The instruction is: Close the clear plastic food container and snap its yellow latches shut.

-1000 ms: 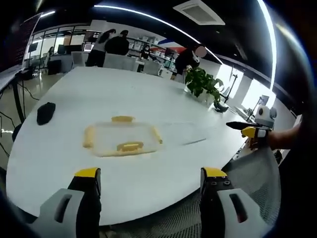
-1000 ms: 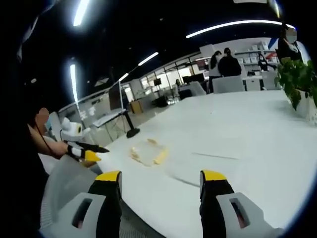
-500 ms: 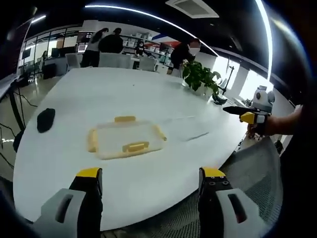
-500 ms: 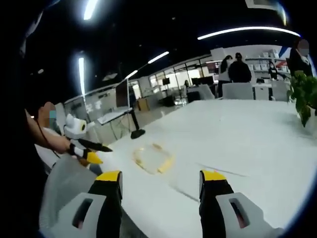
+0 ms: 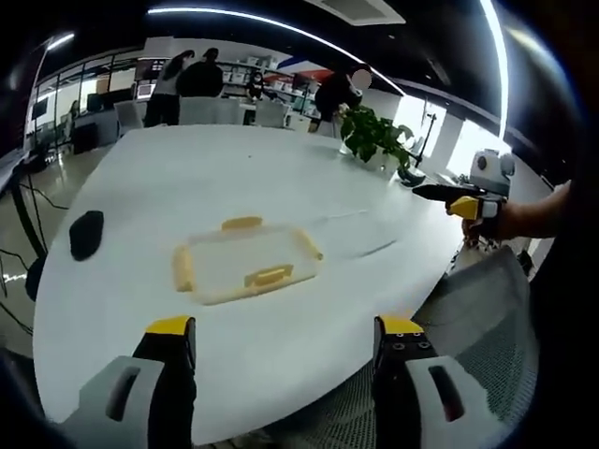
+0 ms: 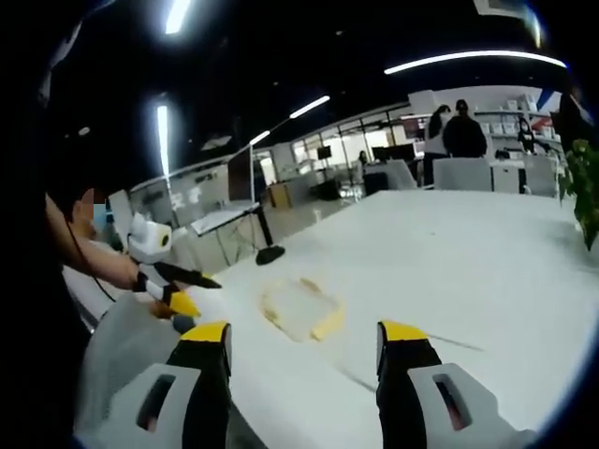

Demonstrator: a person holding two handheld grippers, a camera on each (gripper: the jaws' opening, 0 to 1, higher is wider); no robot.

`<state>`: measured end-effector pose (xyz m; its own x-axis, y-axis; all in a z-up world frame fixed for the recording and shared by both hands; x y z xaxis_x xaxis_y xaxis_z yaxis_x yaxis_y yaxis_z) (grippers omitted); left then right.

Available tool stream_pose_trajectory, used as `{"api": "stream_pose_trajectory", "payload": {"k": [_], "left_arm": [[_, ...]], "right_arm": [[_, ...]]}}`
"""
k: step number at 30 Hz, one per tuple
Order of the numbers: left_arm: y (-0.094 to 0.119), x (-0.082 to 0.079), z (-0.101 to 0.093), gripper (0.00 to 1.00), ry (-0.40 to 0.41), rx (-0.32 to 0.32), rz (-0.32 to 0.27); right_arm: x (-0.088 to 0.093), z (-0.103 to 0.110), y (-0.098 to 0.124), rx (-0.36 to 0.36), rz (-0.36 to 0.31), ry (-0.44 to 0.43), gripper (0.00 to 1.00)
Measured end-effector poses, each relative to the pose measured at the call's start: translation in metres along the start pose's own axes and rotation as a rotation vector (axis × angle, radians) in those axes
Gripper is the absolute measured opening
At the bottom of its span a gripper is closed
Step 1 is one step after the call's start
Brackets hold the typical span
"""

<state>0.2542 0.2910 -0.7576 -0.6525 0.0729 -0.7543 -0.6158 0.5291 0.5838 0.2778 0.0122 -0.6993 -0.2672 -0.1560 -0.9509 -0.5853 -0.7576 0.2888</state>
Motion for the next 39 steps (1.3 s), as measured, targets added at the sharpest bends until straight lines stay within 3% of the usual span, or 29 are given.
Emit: {"api": "stream_pose_trajectory", "payload": {"k": [15,39], "left_arm": [[-0.003,-0.004,0.014,0.76,-0.039,0.020,0.033],[-0.010,-0.014,0.043,0.75,-0.180,0.055,0.106]], "right_arm": [[-0.003,0.004,-0.016,-0.026,0.020,0.018,0.62],[-0.007,0.016,-0.045,-0.043,0.039,0.023,0.64]]}}
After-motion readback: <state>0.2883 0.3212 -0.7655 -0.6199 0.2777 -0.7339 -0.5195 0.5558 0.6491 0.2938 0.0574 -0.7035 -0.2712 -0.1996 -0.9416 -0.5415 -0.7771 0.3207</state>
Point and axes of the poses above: the point that each gripper's makers call its tool centre point, and the gripper's own axes: y roughly backward along the fingers, z roughly to its left, x roughly out of its underside, the point moved 4 cm from there along y, roughly backward along the fingers, and after that the axes turned 7 degrees about y, right-handed, at the moved point
